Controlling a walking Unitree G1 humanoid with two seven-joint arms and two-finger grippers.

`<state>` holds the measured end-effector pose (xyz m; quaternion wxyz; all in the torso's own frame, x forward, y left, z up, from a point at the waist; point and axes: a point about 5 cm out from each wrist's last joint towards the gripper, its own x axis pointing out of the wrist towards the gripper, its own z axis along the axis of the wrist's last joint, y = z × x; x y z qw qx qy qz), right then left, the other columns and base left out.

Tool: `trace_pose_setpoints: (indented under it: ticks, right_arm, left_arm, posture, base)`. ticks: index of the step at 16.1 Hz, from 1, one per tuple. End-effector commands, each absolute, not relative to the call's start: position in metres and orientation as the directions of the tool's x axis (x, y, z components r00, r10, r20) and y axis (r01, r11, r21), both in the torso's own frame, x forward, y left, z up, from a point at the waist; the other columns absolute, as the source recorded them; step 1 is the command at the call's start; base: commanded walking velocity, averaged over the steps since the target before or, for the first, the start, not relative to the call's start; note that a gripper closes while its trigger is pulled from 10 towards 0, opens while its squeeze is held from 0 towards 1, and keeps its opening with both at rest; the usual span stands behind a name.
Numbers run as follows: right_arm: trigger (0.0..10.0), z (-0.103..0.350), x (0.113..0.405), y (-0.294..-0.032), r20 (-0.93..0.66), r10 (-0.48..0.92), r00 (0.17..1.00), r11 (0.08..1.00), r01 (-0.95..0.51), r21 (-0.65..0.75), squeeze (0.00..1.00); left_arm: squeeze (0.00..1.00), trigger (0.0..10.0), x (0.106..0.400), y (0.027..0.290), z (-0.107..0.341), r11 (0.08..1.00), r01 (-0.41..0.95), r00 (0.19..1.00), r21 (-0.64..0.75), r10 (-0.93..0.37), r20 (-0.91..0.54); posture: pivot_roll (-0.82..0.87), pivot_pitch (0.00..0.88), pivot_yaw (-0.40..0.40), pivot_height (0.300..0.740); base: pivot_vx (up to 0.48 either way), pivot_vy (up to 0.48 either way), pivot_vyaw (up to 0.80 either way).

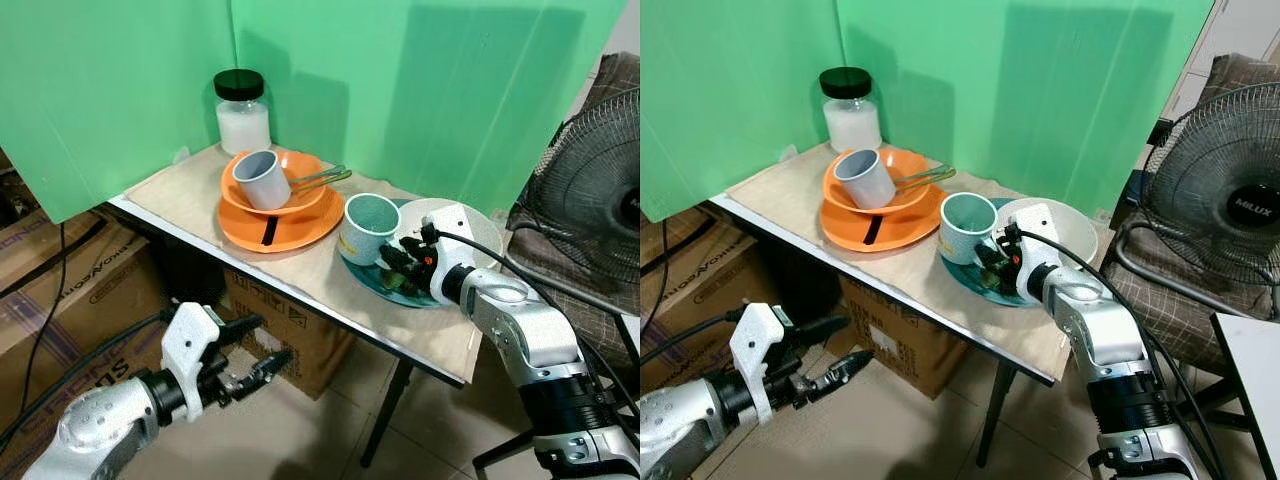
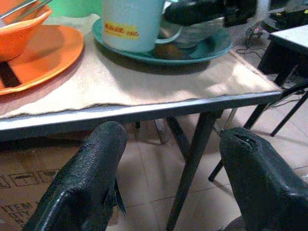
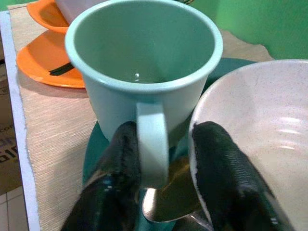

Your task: Setting the table

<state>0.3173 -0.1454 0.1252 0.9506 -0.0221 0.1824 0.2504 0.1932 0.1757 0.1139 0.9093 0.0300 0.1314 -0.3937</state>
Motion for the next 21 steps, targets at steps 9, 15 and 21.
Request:
trace_pose_setpoints:
  ticks: [9, 15, 21]
  right_arm:
    - [0.0, 0.137, 0.322, -0.143, -0.327, 0.475, 0.817, 0.871, -0.488, 0.047, 0.0]
    - [0.0, 0.161, 0.324, -0.147, -0.263, 0.479, 0.838, 0.872, -0.489, 0.029, 0.0]
    - [0.0, 0.18, 0.324, -0.149, -0.189, 0.467, 0.864, 0.879, -0.476, -0.006, 0.0]
  left_arm:
    - [0.0, 10.0, 0.203, 0.18, 0.135, 0.722, 0.69, 0.715, 0.053, -0.668, -0.206]
    - [0.0, 10.0, 0.217, 0.165, 0.167, 0.661, 0.742, 0.669, 0.11, -0.723, -0.17]
    - [0.0, 10.0, 0.215, 0.163, 0.171, 0.7, 0.703, 0.71, 0.123, -0.686, -0.157]
  posture:
    - [-0.06, 0.0, -0.023, 0.74]
    - [-0.08, 0.0, -0.009, 0.74]
    - [-0.08, 0.0, -0.009, 0.74]
  base:
    - [0.0, 0.0, 0.0]
    - [0.0, 0.0, 0.0]
    - [0.0, 0.0, 0.0]
